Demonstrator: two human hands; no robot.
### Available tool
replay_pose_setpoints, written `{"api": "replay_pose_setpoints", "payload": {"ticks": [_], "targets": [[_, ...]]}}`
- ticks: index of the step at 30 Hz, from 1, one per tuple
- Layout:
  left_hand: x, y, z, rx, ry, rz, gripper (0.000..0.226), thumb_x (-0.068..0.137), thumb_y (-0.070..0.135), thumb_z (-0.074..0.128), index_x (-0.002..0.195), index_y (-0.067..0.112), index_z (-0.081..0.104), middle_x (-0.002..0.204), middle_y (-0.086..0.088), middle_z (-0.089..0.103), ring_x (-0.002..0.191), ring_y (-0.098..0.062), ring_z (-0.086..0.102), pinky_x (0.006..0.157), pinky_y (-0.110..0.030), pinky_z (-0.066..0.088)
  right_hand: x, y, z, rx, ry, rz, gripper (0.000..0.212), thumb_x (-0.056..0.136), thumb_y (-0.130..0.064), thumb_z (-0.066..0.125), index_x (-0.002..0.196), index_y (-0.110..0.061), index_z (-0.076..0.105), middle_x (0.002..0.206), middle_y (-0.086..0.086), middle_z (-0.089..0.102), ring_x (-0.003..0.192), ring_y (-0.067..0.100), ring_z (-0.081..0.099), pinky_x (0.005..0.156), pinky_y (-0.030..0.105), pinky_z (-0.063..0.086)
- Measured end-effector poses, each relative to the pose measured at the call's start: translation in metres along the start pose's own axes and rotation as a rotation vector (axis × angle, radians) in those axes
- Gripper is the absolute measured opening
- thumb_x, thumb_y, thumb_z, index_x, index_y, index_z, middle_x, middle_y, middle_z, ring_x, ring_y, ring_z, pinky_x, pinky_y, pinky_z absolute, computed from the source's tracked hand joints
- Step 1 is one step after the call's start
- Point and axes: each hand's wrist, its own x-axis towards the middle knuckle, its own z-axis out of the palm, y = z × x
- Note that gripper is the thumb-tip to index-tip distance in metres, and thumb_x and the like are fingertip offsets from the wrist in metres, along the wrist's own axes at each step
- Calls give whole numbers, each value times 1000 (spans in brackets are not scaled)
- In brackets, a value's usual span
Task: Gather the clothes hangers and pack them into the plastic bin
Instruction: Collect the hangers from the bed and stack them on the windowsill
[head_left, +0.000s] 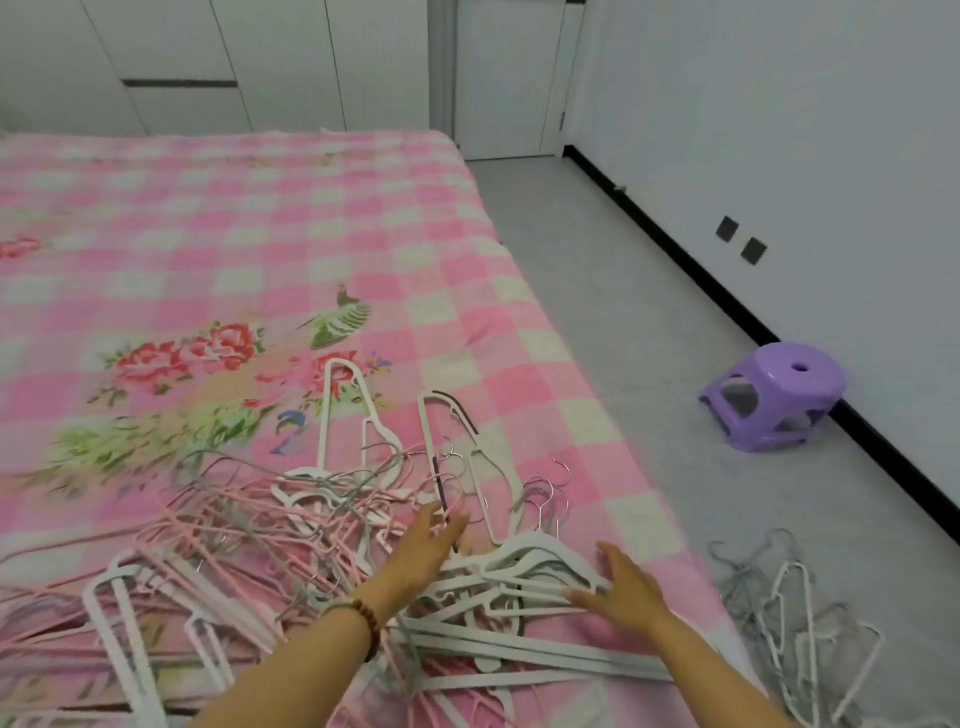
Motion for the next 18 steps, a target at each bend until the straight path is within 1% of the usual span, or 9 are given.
{"api": "replay_pose_setpoints", "payload": {"ticks": [2, 3, 6, 8, 10, 12, 14, 17, 18], "targets": [[5, -5, 10, -13, 20, -7, 66, 92, 52, 39, 146, 18, 21, 151, -3, 30, 134, -26, 37, 108, -39, 32, 2, 2, 4, -99, -36, -40, 95, 68, -62, 69, 143, -19, 28, 143, -1, 43, 129, 20, 44, 107, 31, 33], [7, -9, 14, -16, 28, -10, 66, 92, 52, 40, 145, 18, 22, 151, -3, 31, 134, -25, 36, 109, -39, 32, 5, 7, 7, -143, -31, -65, 89, 67, -58, 71, 139, -20, 33, 135, -2, 49, 122, 20, 48, 103, 30, 36], [9, -17, 21, -18, 73, -22, 63, 92, 52, 40, 144, 20, 25, 150, -2, 33, 132, -25, 39, 105, -36, 34, 3, 13, 10, -78, -117, -100, 58, 63, -49, 76, 108, -29, 44, 101, -11, 62, 93, 14, 58, 82, 27, 46], [8, -18, 22, -27, 117, -20, 61, 93, 51, 39, 143, 20, 26, 148, -2, 35, 130, -24, 41, 100, -34, 36, 1, 18, 7, -81, -173, -161, 36, 64, -46, 75, 86, -38, 49, 96, -9, 67, 91, 14, 63, 79, 27, 48], [4, -18, 21, -44, 167, 0, 62, 92, 52, 40, 142, 19, 28, 147, -3, 37, 129, -24, 42, 100, -35, 38, -3, 22, -2, -91, -168, -206, 26, 68, -48, 73, 72, -46, 47, 97, -9, 69, 93, 14, 63, 80, 27, 47], [1, -12, 19, -69, 206, 17, 62, 91, 52, 41, 141, 17, 31, 146, -3, 37, 129, -25, 42, 96, -33, 39, -8, 25, -13, -74, -148, -229, 30, 71, -46, 73, 72, -51, 44, 90, -16, 65, 90, 9, 60, 80, 26, 46], [-4, -3, 17, -90, 233, 45, 58, 92, 50, 41, 141, 20, 31, 144, -1, 37, 129, -24, 41, 91, -32, 39, -11, 30, -26, -7, -109, -220, 32, 68, -44, 76, 80, -51, 48, 88, -21, 63, 90, 5, 60, 82, 24, 48], [-7, 4, 12, -78, 247, 95, 53, 93, 48, 38, 140, 25, 33, 148, -1, 36, 132, -22, 38, 105, -38, 37, -9, 44, -45, 123, -17, -193, 44, 60, -51, 80, 98, -42, 59, 93, -17, 70, 89, 2, 64, 77, 21, 49], [-8, 7, 10, -79, 239, 89, 52, 94, 47, 37, 141, 25, 32, 149, 0, 34, 134, -23, 36, 105, -37, 35, -8, 48, -50, 157, 14, -187, 46, 60, -50, 81, 100, -39, 62, 90, -18, 70, 85, 1, 65, 73, 20, 49]]}}
